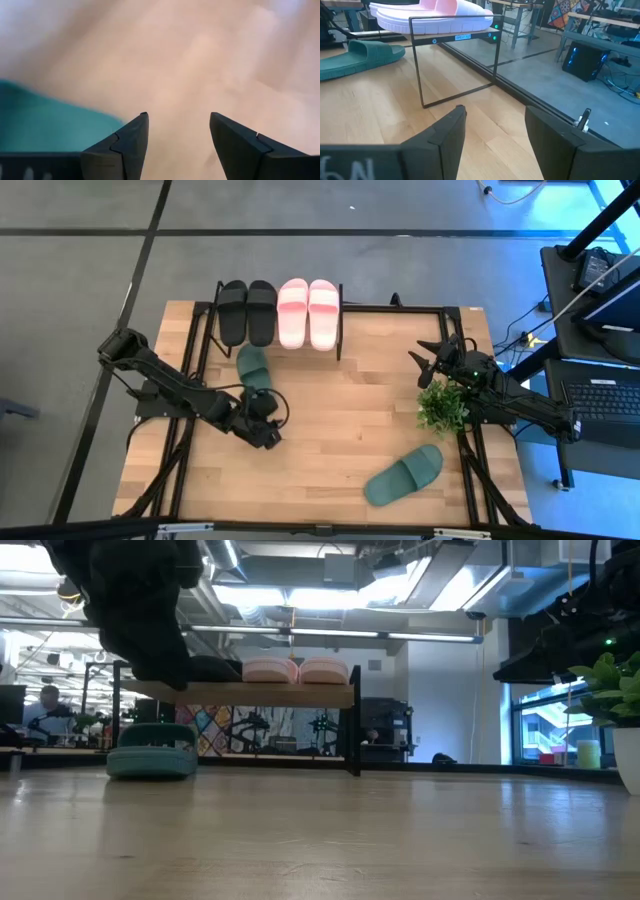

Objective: Pick and place slides into the shelf
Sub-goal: Put the left green slide under the shelf

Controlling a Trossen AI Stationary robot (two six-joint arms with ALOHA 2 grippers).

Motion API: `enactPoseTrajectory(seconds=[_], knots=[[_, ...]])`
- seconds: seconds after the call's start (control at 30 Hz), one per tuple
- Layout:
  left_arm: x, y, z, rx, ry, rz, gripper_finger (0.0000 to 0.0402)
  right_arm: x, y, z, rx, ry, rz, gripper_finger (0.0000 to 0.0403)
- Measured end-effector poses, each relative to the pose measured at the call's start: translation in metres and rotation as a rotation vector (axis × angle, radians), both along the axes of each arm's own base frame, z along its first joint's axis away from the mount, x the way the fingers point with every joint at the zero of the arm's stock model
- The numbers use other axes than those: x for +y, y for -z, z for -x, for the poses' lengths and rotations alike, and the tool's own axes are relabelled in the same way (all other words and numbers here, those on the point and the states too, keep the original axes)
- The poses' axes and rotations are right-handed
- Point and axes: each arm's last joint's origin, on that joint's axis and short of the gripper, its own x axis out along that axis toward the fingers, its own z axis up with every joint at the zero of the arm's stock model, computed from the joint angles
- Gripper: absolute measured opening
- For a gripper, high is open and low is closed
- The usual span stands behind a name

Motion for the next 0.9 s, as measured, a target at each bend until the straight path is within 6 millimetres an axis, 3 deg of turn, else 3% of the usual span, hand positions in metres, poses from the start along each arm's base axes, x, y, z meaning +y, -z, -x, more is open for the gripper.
enactPoseTrajectory(seconds=[0.17, 0.37, 0.9], knots=[[-0.002, 0.027, -0.003, -0.006, 0.044, 0.159, 0.0202, 0.000, 0.000, 0.000, 0.002, -0.001, 0.002, 0.0206], [0.006, 0.057, 0.003, 0.066, -0.028, 0.159, 0.0202, 0.000, 0.000, 0.000, 0.000, 0.000, 0.001, 0.0206], [0.053, 0.069, 0.020, 0.297, -0.259, -0.011, 0.0202, 0.000, 0.000, 0.000, 0.001, -0.001, 0.002, 0.0206]])
